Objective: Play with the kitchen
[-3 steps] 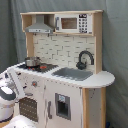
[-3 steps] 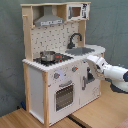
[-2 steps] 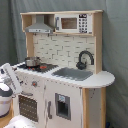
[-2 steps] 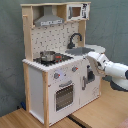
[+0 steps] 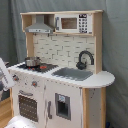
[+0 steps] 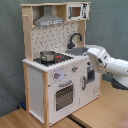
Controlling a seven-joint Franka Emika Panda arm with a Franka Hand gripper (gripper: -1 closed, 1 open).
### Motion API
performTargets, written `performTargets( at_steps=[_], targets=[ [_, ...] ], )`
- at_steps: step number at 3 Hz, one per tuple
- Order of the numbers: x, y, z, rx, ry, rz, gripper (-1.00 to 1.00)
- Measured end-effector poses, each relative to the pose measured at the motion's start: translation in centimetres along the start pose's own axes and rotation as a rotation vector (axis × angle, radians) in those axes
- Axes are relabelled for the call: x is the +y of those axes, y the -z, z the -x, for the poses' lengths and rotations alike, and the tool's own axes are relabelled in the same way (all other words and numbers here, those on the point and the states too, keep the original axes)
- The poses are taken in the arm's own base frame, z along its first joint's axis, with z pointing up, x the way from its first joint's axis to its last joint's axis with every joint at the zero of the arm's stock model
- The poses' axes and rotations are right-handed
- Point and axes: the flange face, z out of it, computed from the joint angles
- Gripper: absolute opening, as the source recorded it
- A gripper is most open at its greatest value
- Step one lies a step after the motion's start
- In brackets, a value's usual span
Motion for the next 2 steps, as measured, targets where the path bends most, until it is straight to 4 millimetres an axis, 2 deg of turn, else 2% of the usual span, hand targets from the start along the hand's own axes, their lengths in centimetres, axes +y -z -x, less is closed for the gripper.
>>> performTargets(
  at_steps=[2],
  targets=[
    [3.7, 3.3, -1.2, -0.033, 0.001, 0.009, 1.0]
  ],
)
